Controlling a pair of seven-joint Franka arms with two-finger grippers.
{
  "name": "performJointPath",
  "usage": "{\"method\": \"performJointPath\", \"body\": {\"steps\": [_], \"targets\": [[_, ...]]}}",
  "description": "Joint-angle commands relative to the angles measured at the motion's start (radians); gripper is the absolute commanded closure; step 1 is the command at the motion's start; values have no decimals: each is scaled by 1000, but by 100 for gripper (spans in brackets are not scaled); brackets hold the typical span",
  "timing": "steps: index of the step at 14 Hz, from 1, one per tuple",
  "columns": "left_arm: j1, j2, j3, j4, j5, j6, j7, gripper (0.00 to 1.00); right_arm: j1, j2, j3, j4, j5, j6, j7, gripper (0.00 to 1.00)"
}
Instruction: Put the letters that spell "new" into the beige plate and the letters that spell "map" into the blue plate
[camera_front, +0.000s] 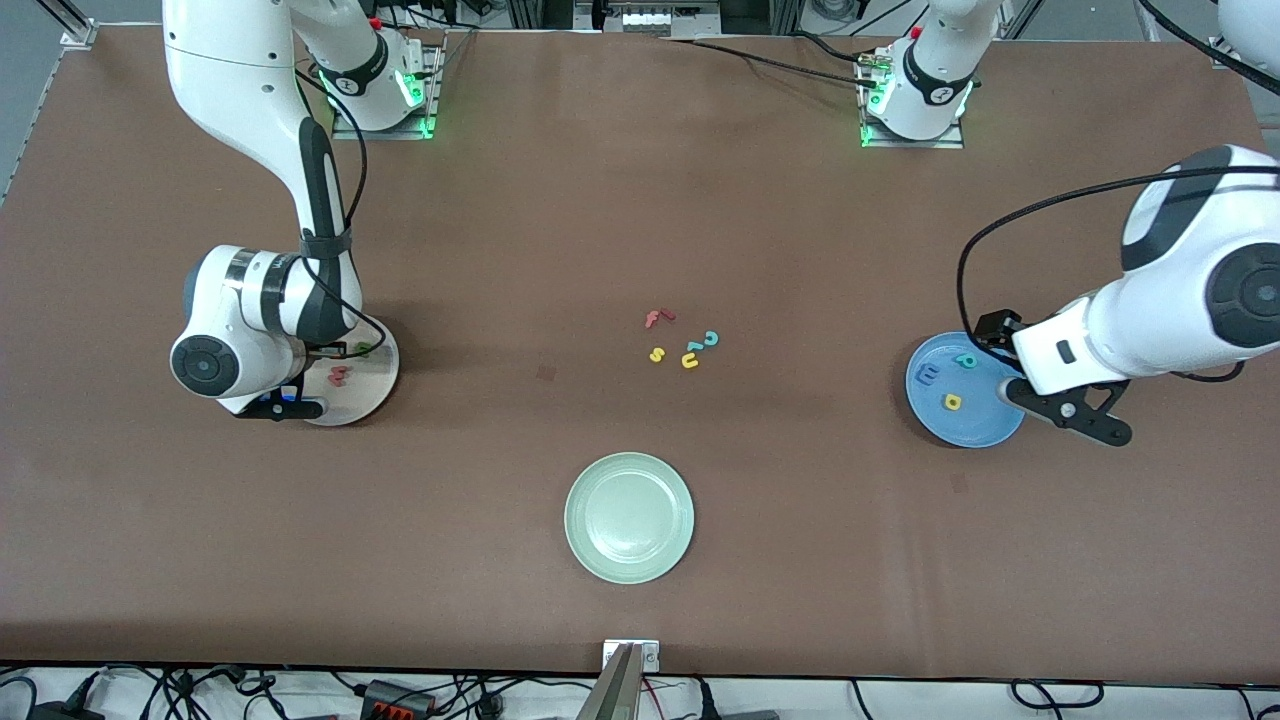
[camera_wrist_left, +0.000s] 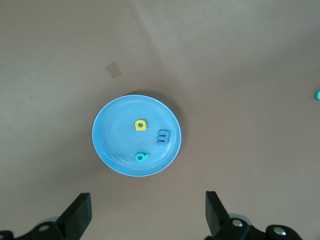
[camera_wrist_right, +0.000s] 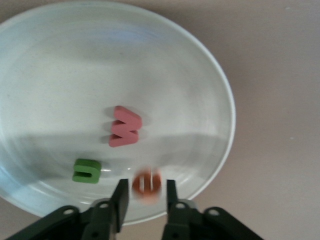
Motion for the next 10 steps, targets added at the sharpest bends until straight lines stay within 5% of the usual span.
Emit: {"method": "performJointPath", "body": {"steps": [1,5,8,10], "targets": [[-138,-90,218,75,-144,-14,-2,0,2,-9,9,4,28,1,-15,0],[-370,-247,624,68,-414,-10,-2,0,7,-81,-10,68,28,-66,-5,0],[-574,-368,914,-3,-508,21,3,0,-19,-81,-36,206,34,-200,-2,0],[-620,-496,979,-185,-551,120,3,0,-36,-82,-39,266,42,-206,-8,0]]}}
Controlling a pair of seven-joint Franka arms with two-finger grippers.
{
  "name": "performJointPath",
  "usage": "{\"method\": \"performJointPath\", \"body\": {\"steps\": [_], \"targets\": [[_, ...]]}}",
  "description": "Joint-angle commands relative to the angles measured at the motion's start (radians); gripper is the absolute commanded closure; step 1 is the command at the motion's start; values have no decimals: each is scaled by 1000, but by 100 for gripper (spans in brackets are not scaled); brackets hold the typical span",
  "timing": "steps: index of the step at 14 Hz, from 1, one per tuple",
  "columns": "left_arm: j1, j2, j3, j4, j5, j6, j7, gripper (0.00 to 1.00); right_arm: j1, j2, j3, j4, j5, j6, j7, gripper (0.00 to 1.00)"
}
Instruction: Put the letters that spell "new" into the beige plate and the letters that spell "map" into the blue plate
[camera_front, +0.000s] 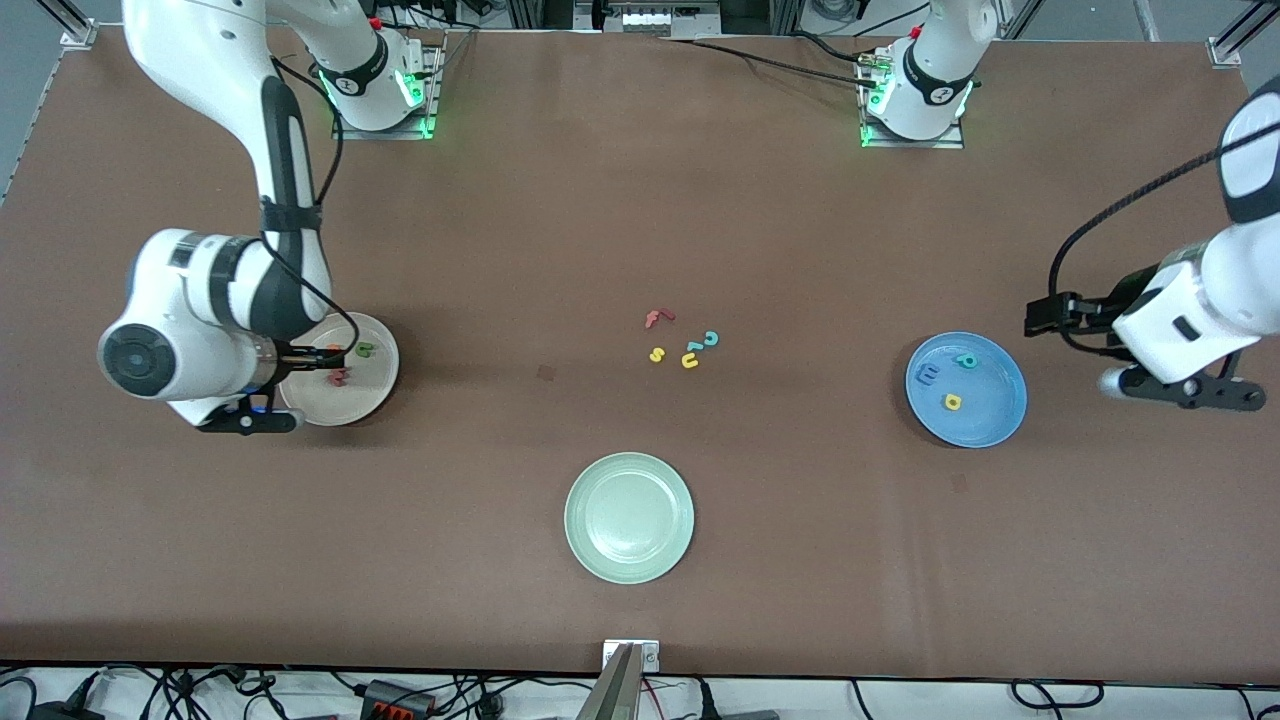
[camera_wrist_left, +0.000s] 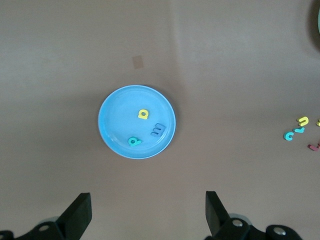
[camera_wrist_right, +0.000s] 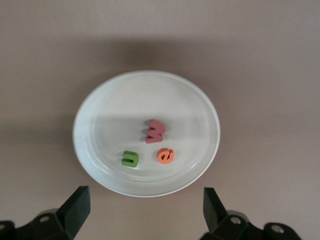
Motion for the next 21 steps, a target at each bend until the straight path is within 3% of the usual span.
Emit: {"method": "performJointPath", "body": {"steps": [1,2,5,6,8,12,15,16,21], "targets": [[-70,-207,96,-289,-47,168,7,0,-41,4,4,93,38,-38,-14,0],[-96,-245,123,-337,-47,207,7,0,-55,6,5,130,47,-61,-14,0],[-116,-267,141,-354,-43,217,7,0,-89,-6,34,170,114,-75,41,0],[-107,-278,139,-359,-44,218,10,0,-148,-35,113,185,101,-73,90,0],[-104,-281,139,-365,-44,215,13,0,-242,-106,264,193,-15,-67,160,0],[-79,-275,128,-362,-53,209,13,0,-362,-248,405,195,-218,-52,172,0],[-81,-283,122,-354,-53,203,13,0,-593,-348,606,192,-278,-56,170,0],[-83,-292,115,-359,-53,203,13,0,-635,-365,631,188,-275,-63,170,0],[-81,-330,70,-397,-46,204,13,0,-682,-425,614,190,-275,-130,141,0]]}}
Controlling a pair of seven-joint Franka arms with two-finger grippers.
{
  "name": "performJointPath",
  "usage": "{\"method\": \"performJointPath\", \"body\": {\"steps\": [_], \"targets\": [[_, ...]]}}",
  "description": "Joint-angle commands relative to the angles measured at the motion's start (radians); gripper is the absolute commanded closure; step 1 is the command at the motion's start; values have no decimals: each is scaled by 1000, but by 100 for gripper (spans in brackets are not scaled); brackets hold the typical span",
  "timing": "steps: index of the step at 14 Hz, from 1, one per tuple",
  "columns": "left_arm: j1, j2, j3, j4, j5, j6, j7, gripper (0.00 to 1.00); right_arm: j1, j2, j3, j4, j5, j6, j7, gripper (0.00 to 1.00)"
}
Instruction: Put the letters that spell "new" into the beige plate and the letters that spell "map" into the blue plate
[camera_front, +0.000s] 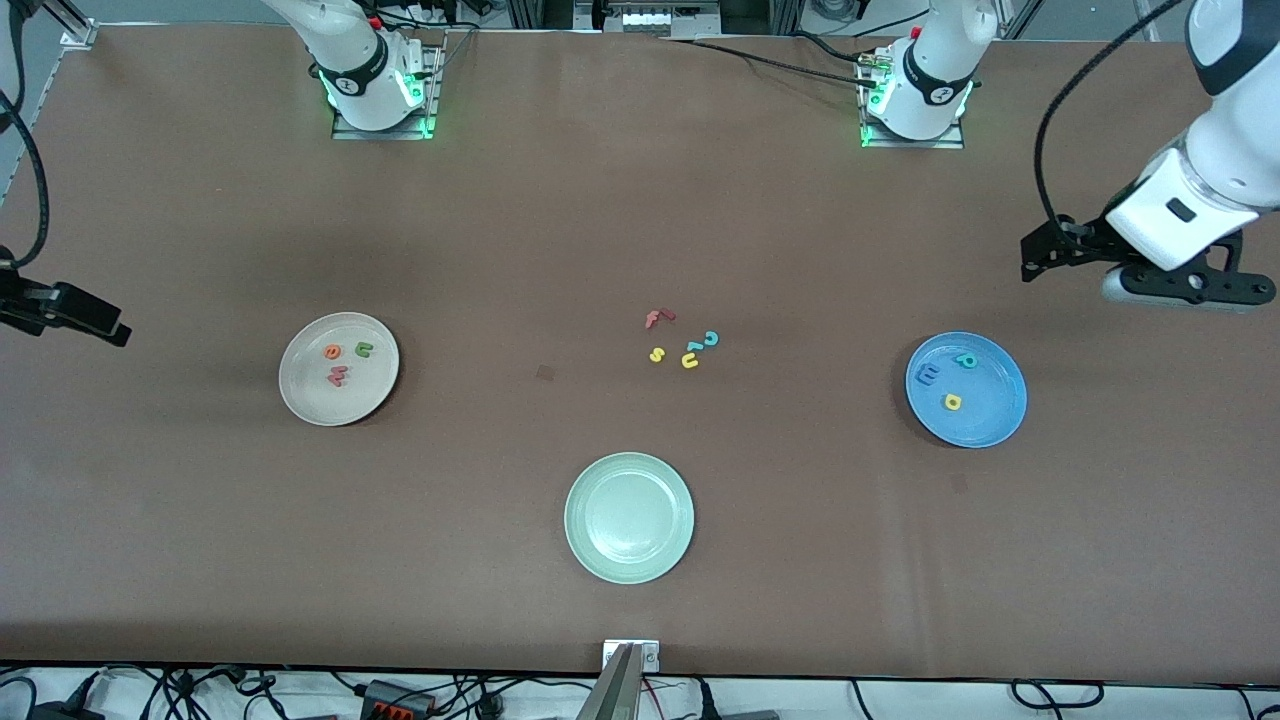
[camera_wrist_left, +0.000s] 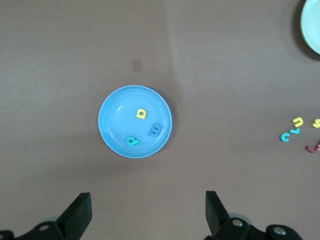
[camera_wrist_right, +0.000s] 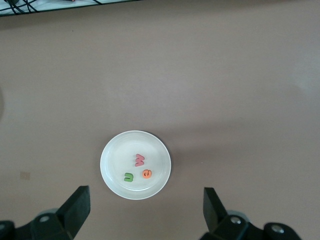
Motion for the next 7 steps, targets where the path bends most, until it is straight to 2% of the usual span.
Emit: {"method": "performJointPath", "body": {"steps": [1,6,7], "targets": [[8,-37,-4,-37,-15,8,13,0,-58,-55,32,-25,-13,-54,-17,0],[8,-36,-4,-26,-15,-10,13,0,-59,-83,30,-37,-21,-107,-99,0],[8,-36,-4,-26,-15,-15,13,0,-59,-107,30,-72,-21,-106,-98,0]]}}
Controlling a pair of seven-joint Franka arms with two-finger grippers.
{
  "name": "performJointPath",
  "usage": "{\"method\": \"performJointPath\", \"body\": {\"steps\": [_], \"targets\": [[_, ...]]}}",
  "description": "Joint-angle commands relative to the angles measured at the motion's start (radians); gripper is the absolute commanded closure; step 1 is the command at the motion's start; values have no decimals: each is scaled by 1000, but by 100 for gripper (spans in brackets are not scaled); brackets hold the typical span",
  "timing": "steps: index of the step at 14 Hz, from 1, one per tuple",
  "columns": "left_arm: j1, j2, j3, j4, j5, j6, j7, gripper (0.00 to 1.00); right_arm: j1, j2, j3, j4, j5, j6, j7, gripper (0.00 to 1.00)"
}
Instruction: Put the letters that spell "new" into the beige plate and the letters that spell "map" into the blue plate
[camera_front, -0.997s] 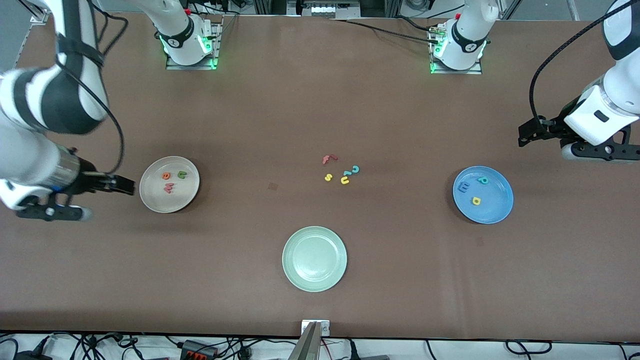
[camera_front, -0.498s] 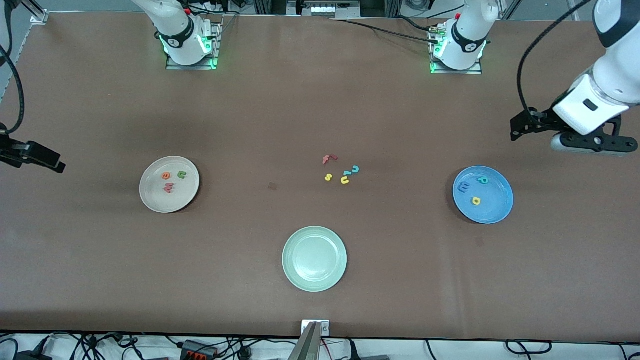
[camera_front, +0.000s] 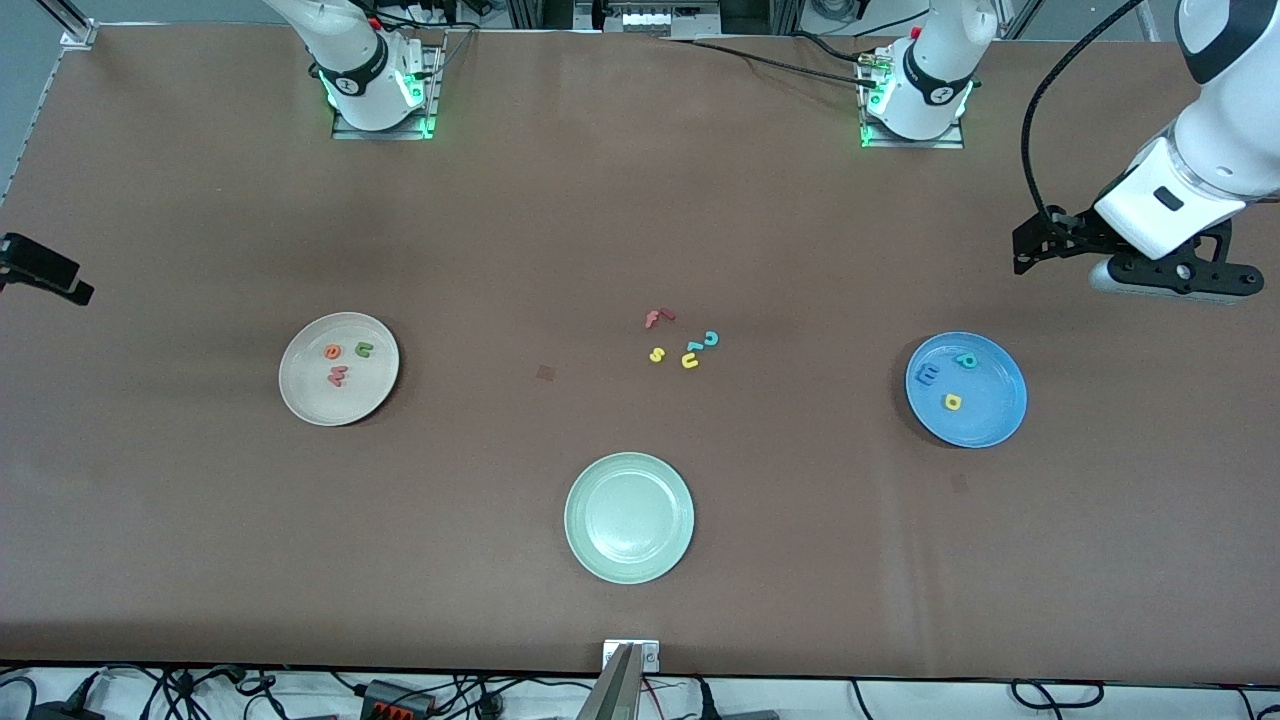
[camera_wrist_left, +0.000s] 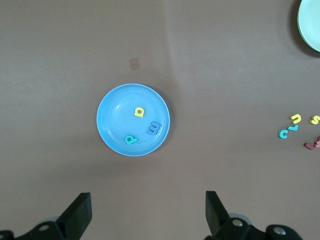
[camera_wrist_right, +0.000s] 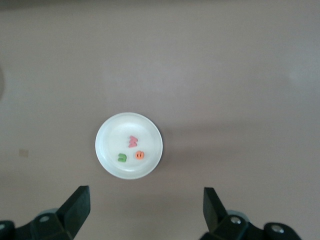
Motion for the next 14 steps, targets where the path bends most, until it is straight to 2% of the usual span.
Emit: {"method": "performJointPath", "body": {"steps": [1,3,5,11,14], "targets": [[7,-27,-2,-18,-15,-11,11,0,-21,-75,21,-113,-18,2,-23,0],[7,-27,-3,-17,-15,-11,11,0,-20,-148,21,-214,-27,44,-28,0],[7,-27,-3,-17,-15,-11,11,0,-18,-175,21,-253,-27,42,-29,0],[7,-27,-3,-15,-15,-12,11,0,-13,-175,26,-245,-29,64,-35,0],[7,-28,-3,-15,-15,-14,11,0,-6,-183,32,-251,-65,47,-31,0]]}}
